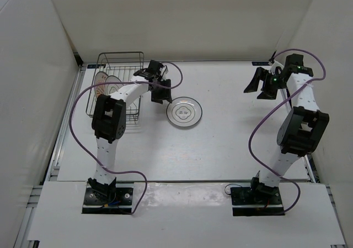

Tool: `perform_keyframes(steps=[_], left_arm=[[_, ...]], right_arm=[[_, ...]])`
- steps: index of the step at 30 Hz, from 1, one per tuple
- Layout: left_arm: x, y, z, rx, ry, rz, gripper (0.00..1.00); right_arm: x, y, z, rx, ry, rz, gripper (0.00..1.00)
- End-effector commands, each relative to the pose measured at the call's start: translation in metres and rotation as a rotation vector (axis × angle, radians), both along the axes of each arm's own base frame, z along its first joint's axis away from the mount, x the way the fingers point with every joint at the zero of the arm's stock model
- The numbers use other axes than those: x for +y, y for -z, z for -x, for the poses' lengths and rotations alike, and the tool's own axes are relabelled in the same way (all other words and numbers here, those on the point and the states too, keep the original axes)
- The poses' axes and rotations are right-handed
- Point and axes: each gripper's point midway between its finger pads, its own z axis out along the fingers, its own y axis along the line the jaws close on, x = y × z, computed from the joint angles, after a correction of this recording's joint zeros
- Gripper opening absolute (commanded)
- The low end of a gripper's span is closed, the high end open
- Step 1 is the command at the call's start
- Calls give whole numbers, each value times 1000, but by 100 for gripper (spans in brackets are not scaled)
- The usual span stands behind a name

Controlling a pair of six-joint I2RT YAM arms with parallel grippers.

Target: Unload the plates from the dish rack

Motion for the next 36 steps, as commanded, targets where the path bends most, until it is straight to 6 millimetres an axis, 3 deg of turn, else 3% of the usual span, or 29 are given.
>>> perform_keyframes(steps=[1, 2, 3, 4, 5, 6, 8, 9, 11, 16, 19, 23, 28, 36], left_arm=[[18, -86, -17, -192, -6, -41, 62], [25, -94, -19, -230, 10, -84, 62], [32, -123, -19, -298, 1, -82, 63], [39, -133, -22, -341, -17, -112, 63], [50, -142, -26, -379, -25, -152, 71], [64, -170, -24, -445, -62, -165, 79], [86, -184, -27, -491, -85, -218, 81], [98, -205, -23, -535, -105, -218, 81], [126, -222, -14, -572, -137, -267, 85], [195, -209, 3, -492, -283, -327, 88], [211, -202, 11, -477, -315, -328, 88], [224, -185, 14, -439, -339, -343, 89], [235, -158, 15, -365, -363, -349, 84], [249, -143, 9, -340, -396, -396, 81]], right_arm=[[1, -4, -12, -19, 21, -42, 90], [2, -3, -13, -17, 21, -47, 90], [2, -3, -14, -21, 23, -49, 90], [3, -3, -16, -25, 22, -54, 90], [3, -3, -16, -25, 22, -54, 90], [3, -3, -17, -28, 23, -58, 90], [3, -2, -18, -29, 25, -61, 90], [3, -4, -19, -34, 24, -64, 90], [2, -3, -19, -35, 25, -64, 90], [4, 0, -20, -28, 22, -71, 90], [4, 0, -19, -26, 25, -70, 90], [4, 0, -19, -22, 29, -77, 90], [4, -2, -21, -31, 28, -72, 90], [3, -4, -20, -35, 15, -62, 90]])
